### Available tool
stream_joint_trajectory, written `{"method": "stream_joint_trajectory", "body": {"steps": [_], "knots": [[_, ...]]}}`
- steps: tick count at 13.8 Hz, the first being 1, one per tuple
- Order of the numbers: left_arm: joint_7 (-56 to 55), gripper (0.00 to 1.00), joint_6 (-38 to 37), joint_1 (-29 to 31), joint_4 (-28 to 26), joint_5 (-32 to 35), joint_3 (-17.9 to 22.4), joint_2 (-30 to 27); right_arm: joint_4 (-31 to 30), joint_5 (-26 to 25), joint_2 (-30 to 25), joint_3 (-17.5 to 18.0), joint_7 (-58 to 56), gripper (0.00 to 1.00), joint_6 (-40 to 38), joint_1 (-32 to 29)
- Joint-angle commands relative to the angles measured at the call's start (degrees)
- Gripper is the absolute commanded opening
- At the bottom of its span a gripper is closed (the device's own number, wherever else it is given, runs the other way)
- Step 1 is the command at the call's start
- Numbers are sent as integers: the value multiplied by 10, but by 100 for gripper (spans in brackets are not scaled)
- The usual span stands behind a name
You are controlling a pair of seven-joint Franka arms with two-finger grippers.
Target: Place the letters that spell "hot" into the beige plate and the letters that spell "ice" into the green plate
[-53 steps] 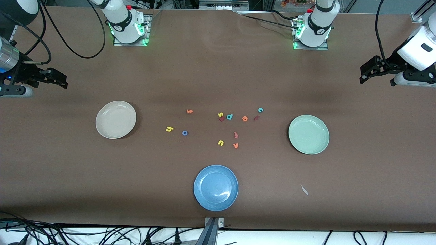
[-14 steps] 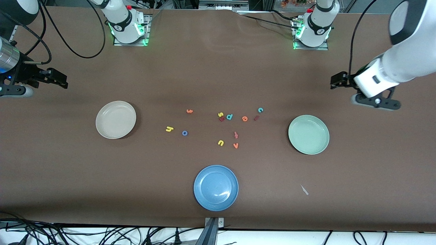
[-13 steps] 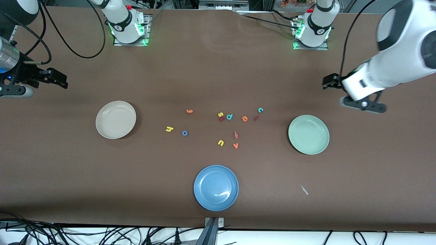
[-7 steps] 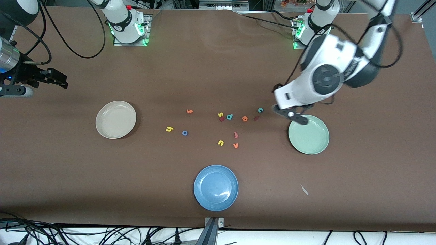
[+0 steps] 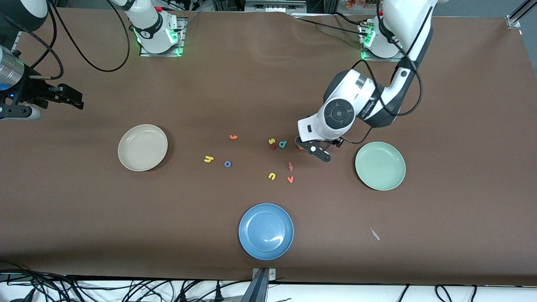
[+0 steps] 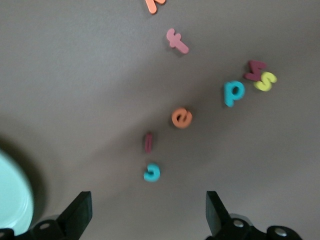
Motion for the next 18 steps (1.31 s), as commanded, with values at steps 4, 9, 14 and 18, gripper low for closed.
{"method": "stream_joint_trajectory", "body": {"steps": [4,9,14,18], "knots": [[79,98,95,17,-115,18,1,-15,8,9,1,-1,1,100,-7,-2],[83,91,178,15,-216,36,-8,-45,7,9,1,-1,1,100,-8,-2],[83,59,205,7,-213,51,-9,-39,7,9,1,-1,1,100,-7,-3],[83,59,230,5,-213,52,-11,-26,5,9,2,-1,1,100,-5,-3]]}}
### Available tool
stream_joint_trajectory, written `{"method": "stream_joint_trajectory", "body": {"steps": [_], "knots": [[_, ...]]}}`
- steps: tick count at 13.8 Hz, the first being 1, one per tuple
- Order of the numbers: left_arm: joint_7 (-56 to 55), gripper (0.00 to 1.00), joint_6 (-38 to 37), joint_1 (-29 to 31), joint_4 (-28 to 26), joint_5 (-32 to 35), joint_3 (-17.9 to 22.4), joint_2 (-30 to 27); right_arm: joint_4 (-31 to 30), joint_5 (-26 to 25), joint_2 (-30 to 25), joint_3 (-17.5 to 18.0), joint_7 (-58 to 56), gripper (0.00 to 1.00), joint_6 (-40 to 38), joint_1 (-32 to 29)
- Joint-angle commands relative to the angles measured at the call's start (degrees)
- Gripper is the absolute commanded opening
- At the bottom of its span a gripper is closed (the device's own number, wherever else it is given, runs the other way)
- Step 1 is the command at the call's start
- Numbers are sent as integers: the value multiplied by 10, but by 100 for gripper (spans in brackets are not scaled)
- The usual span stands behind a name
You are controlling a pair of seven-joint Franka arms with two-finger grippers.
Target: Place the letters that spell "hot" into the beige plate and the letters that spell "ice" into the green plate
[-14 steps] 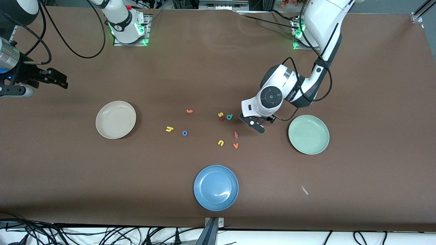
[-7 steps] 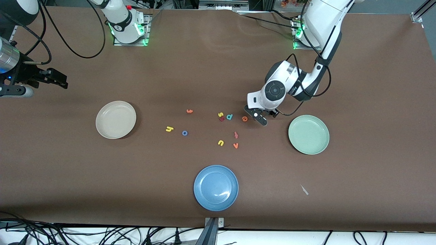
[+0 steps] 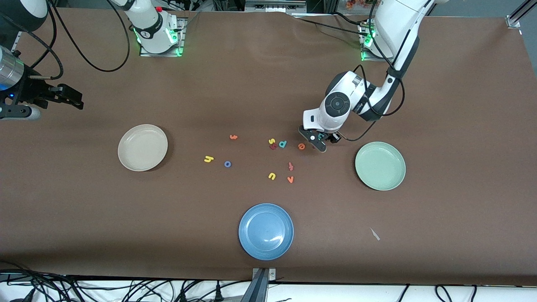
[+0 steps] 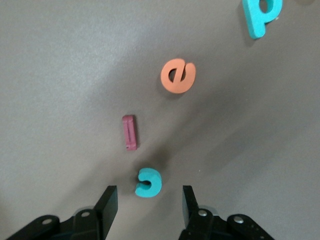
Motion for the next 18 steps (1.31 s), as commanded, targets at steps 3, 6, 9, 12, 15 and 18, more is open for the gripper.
{"method": "stream_joint_trajectory", "body": {"steps": [3,6,9,12,15,18], "knots": [[3,57,32,-1,-16,36,1,1,3,9,8,-1,1,100,-2,0],[3,34,34,-2,-16,36,1,6,-2,9,17,5,2,100,9,5],[2,36,59,-2,-16,36,0,21,-13,9,28,6,2,100,29,20],[2,4,57,-1,-17,36,1,18,-30,38,36,6,28,100,56,33],[3,0,28,4,-13,36,1,-7,-31,66,63,9,71,100,78,53],[61,0,-73,33,15,37,6,-52,-48,66,85,10,146,100,131,93]]}}
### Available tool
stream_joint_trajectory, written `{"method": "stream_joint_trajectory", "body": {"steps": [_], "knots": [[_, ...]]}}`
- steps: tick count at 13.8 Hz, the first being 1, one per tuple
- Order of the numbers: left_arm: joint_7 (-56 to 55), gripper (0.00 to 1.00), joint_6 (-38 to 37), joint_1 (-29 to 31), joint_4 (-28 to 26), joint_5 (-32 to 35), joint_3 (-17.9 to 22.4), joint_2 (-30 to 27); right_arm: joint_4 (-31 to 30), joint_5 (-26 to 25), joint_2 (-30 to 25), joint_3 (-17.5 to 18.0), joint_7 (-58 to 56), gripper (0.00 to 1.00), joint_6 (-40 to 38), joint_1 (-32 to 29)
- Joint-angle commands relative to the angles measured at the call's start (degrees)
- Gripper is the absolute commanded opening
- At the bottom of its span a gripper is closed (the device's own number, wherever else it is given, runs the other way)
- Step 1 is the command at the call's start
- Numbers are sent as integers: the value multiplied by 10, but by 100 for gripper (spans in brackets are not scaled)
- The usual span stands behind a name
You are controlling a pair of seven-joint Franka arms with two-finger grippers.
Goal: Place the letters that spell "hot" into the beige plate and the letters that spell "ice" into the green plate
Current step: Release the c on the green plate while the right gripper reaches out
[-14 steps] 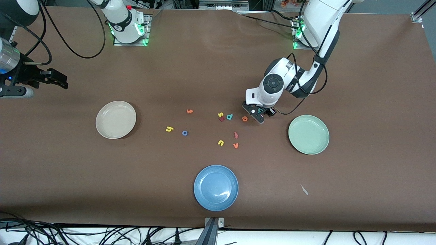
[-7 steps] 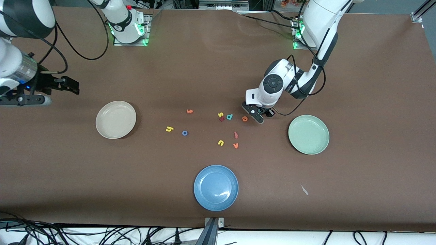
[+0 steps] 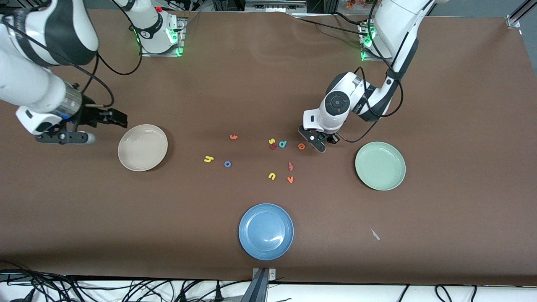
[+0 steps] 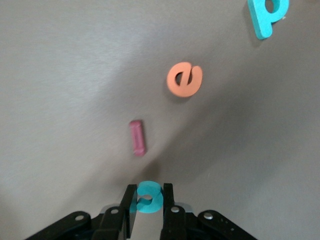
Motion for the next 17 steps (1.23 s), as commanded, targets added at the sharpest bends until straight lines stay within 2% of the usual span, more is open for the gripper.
{"method": "stream_joint_trajectory", "body": {"steps": [1,3,6,7,8,9,10,13,15,17], "knots": [[87,0,-74,61,26,17,4,-42,-28,7,13,-1,79,100,58,38],[186,0,-75,123,49,16,3,-37,-70,7,15,-1,133,100,121,67],[220,0,-73,145,67,26,9,-14,-92,6,41,3,136,100,157,91],[220,3,-73,155,83,45,11,0,-91,6,55,11,121,100,160,94],[221,13,-72,165,89,53,11,12,-90,6,71,24,110,100,167,94],[222,52,-72,172,90,53,11,21,-90,5,90,33,104,100,185,94],[225,99,-72,174,89,54,10,21,-89,2,106,45,98,100,208,96],[225,100,-76,165,91,44,5,4,-82,0,154,54,4,100,263,104],[213,100,-85,167,99,40,-28,0,-80,-1,169,54,-82,100,267,105],[155,100,-105,165,110,3,-49,0,-82,-8,172,53,-155,100,268,121]]}}
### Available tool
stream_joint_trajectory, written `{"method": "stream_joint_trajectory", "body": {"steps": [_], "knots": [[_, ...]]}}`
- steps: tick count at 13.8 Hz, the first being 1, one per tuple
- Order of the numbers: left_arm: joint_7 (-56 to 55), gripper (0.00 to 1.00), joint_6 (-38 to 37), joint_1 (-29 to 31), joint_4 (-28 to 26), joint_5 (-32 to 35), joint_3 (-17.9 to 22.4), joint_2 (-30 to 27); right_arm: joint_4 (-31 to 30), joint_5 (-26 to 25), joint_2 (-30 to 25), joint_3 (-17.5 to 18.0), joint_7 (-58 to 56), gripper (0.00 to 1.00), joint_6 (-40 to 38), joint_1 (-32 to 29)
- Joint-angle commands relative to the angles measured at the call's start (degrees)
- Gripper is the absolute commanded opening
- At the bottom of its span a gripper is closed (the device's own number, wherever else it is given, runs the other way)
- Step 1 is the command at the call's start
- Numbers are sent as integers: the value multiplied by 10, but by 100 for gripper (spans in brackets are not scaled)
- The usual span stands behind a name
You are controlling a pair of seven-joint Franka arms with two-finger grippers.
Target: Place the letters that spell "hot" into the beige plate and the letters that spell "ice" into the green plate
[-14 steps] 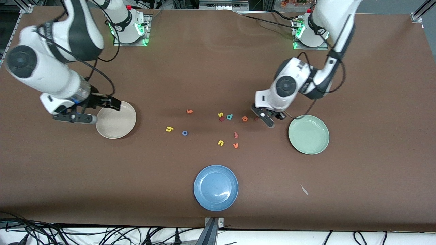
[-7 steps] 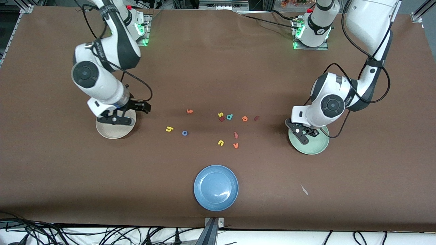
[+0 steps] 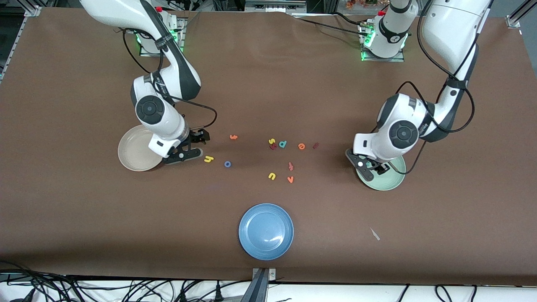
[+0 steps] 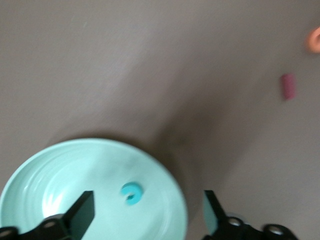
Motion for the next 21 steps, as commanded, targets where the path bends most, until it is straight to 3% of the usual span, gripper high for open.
{"method": "stream_joint_trajectory", "body": {"steps": [1,5,8,12,14,17,19,21], "knots": [[-71,100,-26,-2,21,-29,-39,-8,8,-16,13,-2,-93,100,2,20],[-235,100,-19,-21,24,-31,-88,6,9,-38,59,-2,-233,100,61,20],[-349,100,11,-92,24,-20,-85,30,20,-41,75,-3,-281,100,83,16],[-352,99,13,-89,20,103,-84,52,46,-39,97,-3,-320,100,99,14],[-352,93,26,-94,21,113,-84,72,46,-38,115,-2,-331,100,135,14],[-352,72,61,-86,16,114,-84,87,46,-38,127,-2,-353,99,150,14],[-352,67,61,-85,13,115,-84,88,44,-37,127,-3,-354,98,149,16],[-352,68,60,-82,3,114,-84,87,45,-38,127,-2,-354,84,149,19]]}}
